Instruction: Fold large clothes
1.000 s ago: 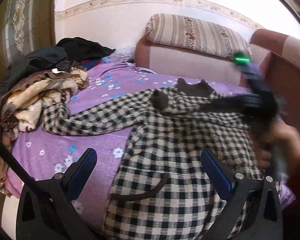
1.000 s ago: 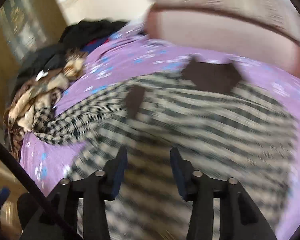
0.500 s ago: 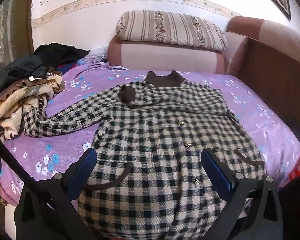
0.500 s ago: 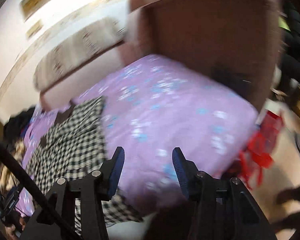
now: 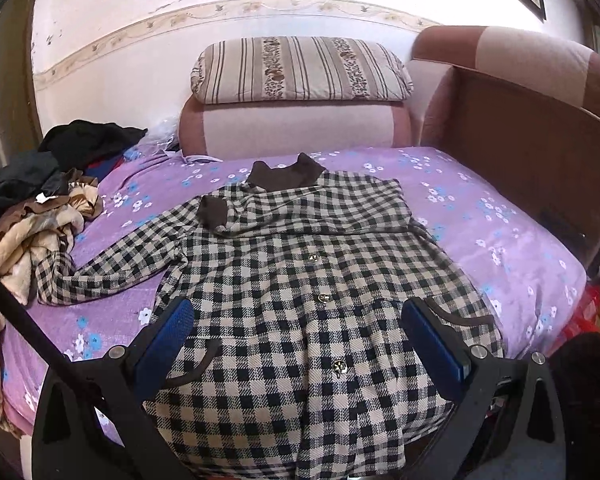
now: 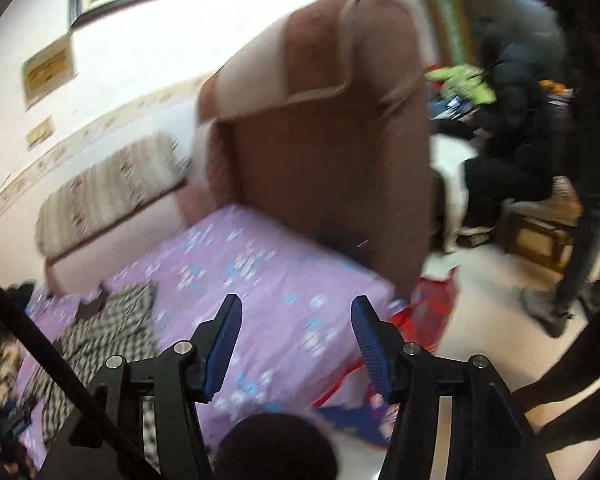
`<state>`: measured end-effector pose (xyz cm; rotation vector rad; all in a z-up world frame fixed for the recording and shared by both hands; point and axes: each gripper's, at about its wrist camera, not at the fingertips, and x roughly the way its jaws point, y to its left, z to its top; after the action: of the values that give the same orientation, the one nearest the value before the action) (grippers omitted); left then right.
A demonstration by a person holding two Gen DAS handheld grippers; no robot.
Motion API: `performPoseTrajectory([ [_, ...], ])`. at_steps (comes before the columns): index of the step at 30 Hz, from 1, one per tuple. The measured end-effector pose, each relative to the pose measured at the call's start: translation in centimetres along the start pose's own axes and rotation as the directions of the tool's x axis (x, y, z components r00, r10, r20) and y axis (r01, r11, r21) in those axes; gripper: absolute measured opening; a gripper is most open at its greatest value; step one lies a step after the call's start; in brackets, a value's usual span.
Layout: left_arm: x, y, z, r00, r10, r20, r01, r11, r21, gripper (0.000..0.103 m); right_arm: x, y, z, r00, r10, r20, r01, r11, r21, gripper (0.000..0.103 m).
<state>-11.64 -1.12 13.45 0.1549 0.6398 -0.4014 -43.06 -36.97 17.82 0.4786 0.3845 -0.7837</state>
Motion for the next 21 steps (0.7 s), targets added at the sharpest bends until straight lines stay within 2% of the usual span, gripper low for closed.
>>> performPoseTrajectory([
  [5, -0.1, 0.5, 0.2, 1.0, -0.024, 0.003, 0.024, 1.0, -0.02, 0.103, -2.8, -4.2, 2.0, 0.992, -0.115, 0.057, 0.11, 0.99, 0.09, 0.064],
  [8, -0.3, 0.6, 0.4, 0.999, -0.034, 0.012, 0.034, 0.999, -0.015, 0.103, -2.8, -6.6, 1.6, 0.984, -0.172, 0.036, 0.163, 0.971, 0.173, 0.067],
  [12, 0.1, 0.4, 0.1, 1.0, -0.029, -0.012, 0.029, 1.0, -0.002, 0.103, -0.4, -8.9, -0.6, 0.985, -0.148, -0.083, 0.164, 0.958, 0.234, 0.067],
  [16, 0.1, 0.2, 0.1, 0.999, -0.027, -0.02, 0.027, 1.0, -0.001, 0.103, 1.3, -10.7, -1.3, 0.989, -0.111, -0.096, 0.137, 0.936, 0.324, 0.067],
  [21, 0.1, 0.2, -0.4, 1.0, 0.009, -0.029, -0.009, 1.0, 0.005, 0.103, 3.7, -9.0, -2.1, 0.987, -0.12, -0.108, 0.146, 0.948, 0.283, 0.067],
])
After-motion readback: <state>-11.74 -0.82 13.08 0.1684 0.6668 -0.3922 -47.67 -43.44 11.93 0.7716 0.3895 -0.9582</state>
